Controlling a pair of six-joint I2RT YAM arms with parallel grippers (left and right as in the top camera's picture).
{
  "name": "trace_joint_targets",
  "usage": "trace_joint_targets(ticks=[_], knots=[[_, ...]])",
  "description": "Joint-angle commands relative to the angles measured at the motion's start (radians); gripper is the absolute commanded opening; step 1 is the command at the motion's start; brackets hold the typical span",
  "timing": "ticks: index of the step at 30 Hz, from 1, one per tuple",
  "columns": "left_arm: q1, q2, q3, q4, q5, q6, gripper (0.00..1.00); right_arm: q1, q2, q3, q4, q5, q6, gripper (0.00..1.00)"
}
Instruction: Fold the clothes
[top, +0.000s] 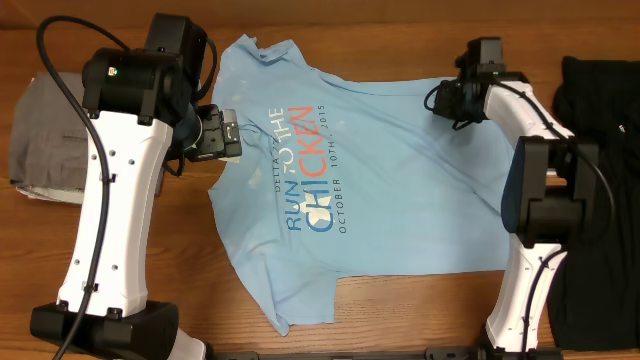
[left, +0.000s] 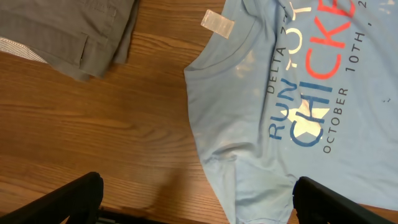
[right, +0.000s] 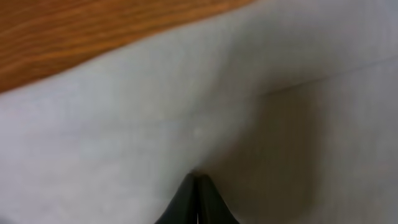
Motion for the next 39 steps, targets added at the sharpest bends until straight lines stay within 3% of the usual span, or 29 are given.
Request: trace_joint_targets(ticks=[1,33,39], knots=[[-0.001,0.006,-0.004,0.0,-0.013,-0.014,1.0,-0.001,0.049,0.021,0.03,0.01,-0.008,0.04],[-0.001,0.006,-0.004,0.0,-0.013,-0.014,1.0,-0.001,0.148,0.017,0.369,0.029,0.017,0.04],[-0.001,0.006,-0.004,0.0,-0.013,-0.014,1.0,-0.001,0.139,0.041,0.512,0.026,0.047,0.19]])
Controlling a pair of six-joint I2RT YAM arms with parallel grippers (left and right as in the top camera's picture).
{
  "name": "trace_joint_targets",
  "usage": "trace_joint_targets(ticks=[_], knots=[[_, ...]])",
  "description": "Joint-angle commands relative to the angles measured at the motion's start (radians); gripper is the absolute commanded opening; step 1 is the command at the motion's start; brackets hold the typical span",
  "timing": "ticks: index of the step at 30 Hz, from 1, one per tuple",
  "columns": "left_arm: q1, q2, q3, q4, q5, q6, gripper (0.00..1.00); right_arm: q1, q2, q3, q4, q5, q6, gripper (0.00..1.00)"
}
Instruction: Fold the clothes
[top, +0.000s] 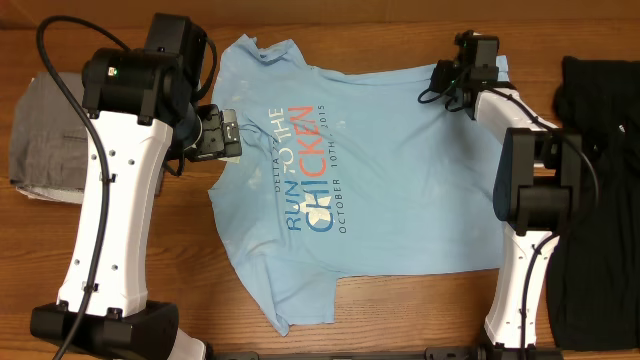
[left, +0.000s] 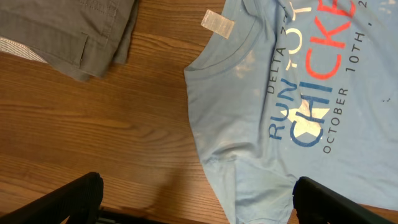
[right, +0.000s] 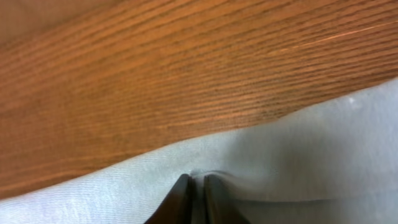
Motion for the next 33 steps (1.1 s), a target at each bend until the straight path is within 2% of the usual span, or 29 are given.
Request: trace_joint_targets(ticks=[1,5,8,9,13,17,18,22,28,33], knots=[[-0.001,0.006,-0.004,0.0,-0.013,-0.014,1.0,-0.001,0.014,0.039,0.046,0.015,0.024,0.19],[-0.001,0.006,-0.004,0.0,-0.013,-0.014,1.0,-0.005,0.013,0.083,0.06,0.023,0.024,0.27],[-0.001,0.006,-0.004,0.0,-0.013,-0.014,1.0,-0.01,0.012,0.119,0.059,0.02,0.028,0.39],[-0.001,0.006,-0.004,0.0,-0.013,-0.014,1.0,-0.01,0.01,0.143,0.035,0.012,0.028,0.4],[-0.001,0.006,-0.004,0.0,-0.013,-0.014,1.0,-0.026,-0.04,0.312,-0.197,-0.02,0.028,0.64],[-0.001,0.006,-0.004,0.0,-0.013,-0.014,1.0,-0.05,-0.116,0.487,-0.522,-0.021,0.029,0.89],[-0.001,0.006,-0.004,0.0,-0.013,-0.014,1.0,-0.056,-0.143,0.528,-0.615,-0.019,0.041,0.92],[-0.001,0.006,-0.004,0.0,-0.013,-0.014,1.0,-0.077,-0.255,0.592,-0.842,-0.004,0.048,0.97],[-0.001,0.006,-0.004,0.0,-0.013,-0.014,1.0,-0.128,-0.415,0.592,-1.116,0.118,0.157,0.98],[-0.001,0.006,-0.004,0.0,-0.013,-0.014,1.0,-0.208,-0.496,0.591,-1.302,0.121,0.222,0.98]])
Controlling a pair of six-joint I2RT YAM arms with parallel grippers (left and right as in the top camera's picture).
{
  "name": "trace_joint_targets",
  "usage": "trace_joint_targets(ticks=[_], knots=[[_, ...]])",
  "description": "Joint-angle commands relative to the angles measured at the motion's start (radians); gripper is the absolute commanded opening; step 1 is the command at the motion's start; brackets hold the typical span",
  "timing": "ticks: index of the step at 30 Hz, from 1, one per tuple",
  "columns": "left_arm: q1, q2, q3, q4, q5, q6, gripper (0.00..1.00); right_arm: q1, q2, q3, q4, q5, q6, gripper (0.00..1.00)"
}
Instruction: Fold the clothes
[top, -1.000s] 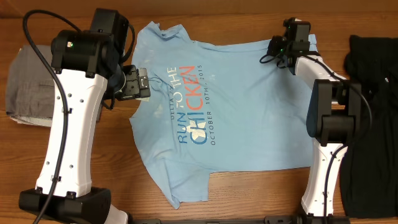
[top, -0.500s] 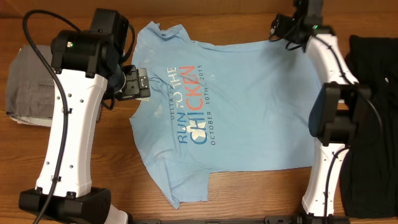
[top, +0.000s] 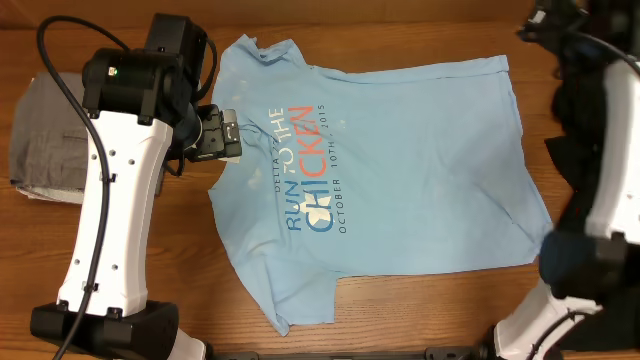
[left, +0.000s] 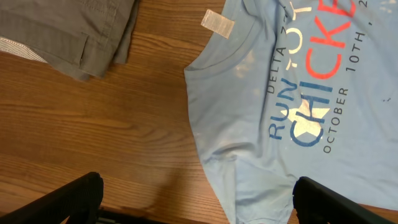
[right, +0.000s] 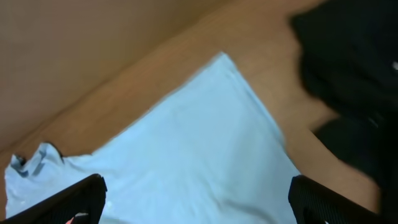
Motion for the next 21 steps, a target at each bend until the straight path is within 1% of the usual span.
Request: trace_joint_targets(ticks=[1,3,6,7,10,16,19,20,21], knots=[[-0.001,0.006,-0.003,0.0,-0.013,-0.014,1.0,-0.074,-0.041,0.007,-0.108,0.035,0.088,0.98],[-0.001,0.006,-0.003,0.0,-0.013,-0.014,1.0,-0.114,-0.061,0.006,-0.194,0.033,0.117,0.97],[-0.001,0.006,-0.003,0.0,-0.013,-0.014,1.0,-0.169,-0.082,0.005,-0.305,0.033,0.163,0.92],[-0.001,0.006,-0.003,0.0,-0.013,-0.014,1.0,-0.184,-0.094,-0.007,-0.304,0.013,0.146,0.85],[-0.001,0.006,-0.003,0.0,-0.013,-0.014,1.0,-0.227,-0.166,-0.092,-0.304,-0.023,0.148,0.83],[-0.001,0.006,-0.003,0.0,-0.013,-0.014,1.0,-0.318,-0.365,-0.418,-0.278,0.003,0.148,0.84],[-0.001,0.006,-0.003,0.0,-0.013,-0.014,1.0,-0.347,-0.413,-0.584,-0.229,0.003,0.148,0.82],[-0.001,0.006,-0.003,0.0,-0.013,-0.014,1.0,-0.349,-0.419,-0.678,-0.204,0.003,0.147,0.81],[-0.001,0.006,-0.003,0.0,-0.013,-0.014,1.0,-0.349,-0.419,-0.73,-0.187,0.002,0.147,0.81]])
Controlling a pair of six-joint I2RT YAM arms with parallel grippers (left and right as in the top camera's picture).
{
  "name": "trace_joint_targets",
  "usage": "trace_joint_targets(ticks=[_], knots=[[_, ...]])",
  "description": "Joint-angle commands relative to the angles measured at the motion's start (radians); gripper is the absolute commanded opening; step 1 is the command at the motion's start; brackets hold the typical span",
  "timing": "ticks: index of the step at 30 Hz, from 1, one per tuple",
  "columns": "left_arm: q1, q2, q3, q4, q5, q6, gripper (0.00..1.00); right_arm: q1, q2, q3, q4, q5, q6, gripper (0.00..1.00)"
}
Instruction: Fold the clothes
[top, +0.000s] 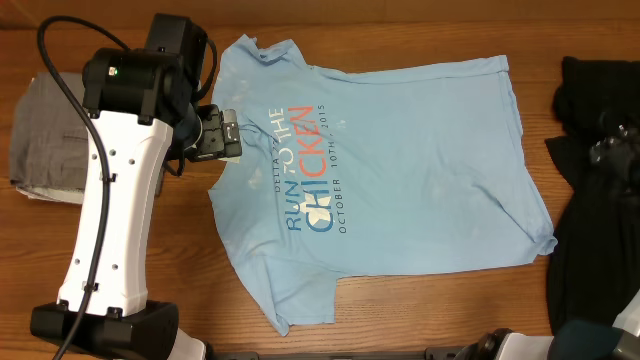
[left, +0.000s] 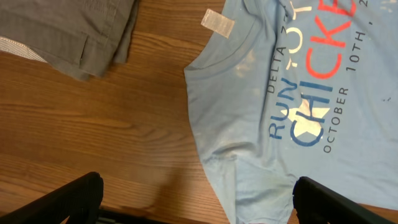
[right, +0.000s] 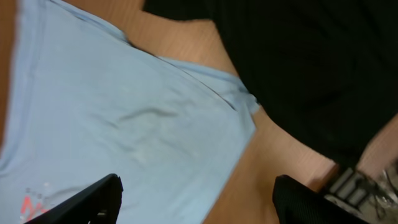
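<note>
A light blue T-shirt (top: 400, 170) with "RUN TO THE CHICKEN" print lies spread flat on the wooden table, collar to the left and hem to the right. My left gripper (left: 196, 208) hovers open above the collar edge of the T-shirt (left: 280, 93), holding nothing. My right gripper (right: 199, 199) is open and empty above the hem corner of the T-shirt (right: 124, 118), near the right side of the table. In the overhead view, little of the right arm shows at the right edge.
A folded grey garment (top: 45, 140) lies at the far left, also visible as the grey garment (left: 68, 31). A black garment (top: 600, 90) is heaped along the right side beside the shirt's hem, seen as the black garment (right: 298, 62). Bare wood (left: 93, 137) lies between collar and grey garment.
My right arm has moved from the far right corner of the table to the right edge nearer the front, gripper still open. The shirt and left arm have not moved.
My right gripper was shut on the shirt's far hem, which sat drawn inward. Then it held that cloth farther toward the far right corner. Then it was open and raised, with the hem spread out square. Now it hovers by the near hem corner.
</note>
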Motion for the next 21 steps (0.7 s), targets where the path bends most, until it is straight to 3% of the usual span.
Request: trace_joint_targets(ticks=[1,11,15,17,21], knots=[[-0.001,0.006,-0.002,0.0,-0.013,-0.014,1.0,0.0,0.008,-0.22,0.069,0.0,0.008,0.81],[-0.001,0.006,-0.002,0.0,-0.013,-0.014,1.0,0.0,0.007,-0.66,0.373,-0.056,0.013,0.84],[-0.001,0.006,-0.002,0.0,-0.013,-0.014,1.0,0.0,0.008,-0.729,0.438,-0.073,0.013,0.91],[-0.001,0.006,-0.002,0.0,-0.013,-0.014,1.0,0.0,0.008,-0.739,0.455,-0.076,0.013,0.98],[-0.001,0.006,-0.002,0.0,-0.013,-0.014,1.0,0.0,0.008,-0.739,0.461,-0.076,0.013,1.0]])
